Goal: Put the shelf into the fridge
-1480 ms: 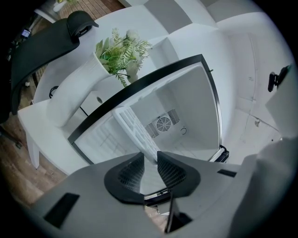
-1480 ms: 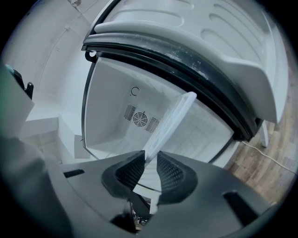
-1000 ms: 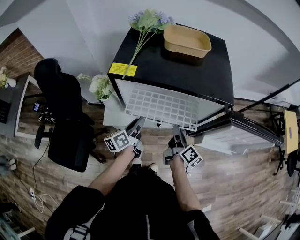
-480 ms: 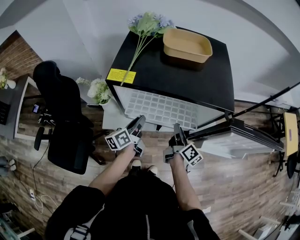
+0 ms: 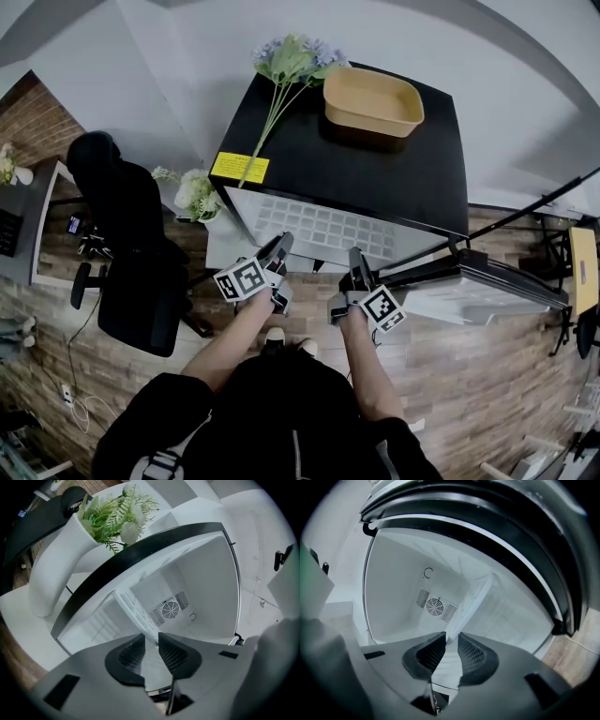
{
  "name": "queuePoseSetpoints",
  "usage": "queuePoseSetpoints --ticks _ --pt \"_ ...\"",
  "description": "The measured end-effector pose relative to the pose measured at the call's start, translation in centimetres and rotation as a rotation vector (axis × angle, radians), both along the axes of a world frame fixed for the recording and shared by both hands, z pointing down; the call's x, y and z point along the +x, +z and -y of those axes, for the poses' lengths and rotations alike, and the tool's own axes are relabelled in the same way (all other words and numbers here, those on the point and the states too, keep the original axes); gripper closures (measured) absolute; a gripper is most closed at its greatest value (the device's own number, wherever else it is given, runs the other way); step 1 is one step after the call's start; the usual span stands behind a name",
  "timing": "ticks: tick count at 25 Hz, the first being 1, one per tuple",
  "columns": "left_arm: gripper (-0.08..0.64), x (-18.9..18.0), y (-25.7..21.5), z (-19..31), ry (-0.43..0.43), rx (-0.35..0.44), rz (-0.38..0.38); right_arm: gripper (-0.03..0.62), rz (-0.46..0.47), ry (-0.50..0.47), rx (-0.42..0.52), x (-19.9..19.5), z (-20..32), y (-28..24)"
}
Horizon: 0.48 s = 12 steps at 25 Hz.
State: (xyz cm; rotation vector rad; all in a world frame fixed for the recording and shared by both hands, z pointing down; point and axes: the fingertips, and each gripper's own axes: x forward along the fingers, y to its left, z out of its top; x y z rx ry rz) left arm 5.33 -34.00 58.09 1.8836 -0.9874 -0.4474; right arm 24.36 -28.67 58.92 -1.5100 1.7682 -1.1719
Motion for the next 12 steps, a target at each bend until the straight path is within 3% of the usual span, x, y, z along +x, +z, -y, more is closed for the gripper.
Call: queuePoseSetpoints --ticks 12 --pt "0.462 0.6 0.1 2.9 -0.025 -0.002 0.011 0.515 -0.005 0.021 -0.012 0.8 2.8 -0.1"
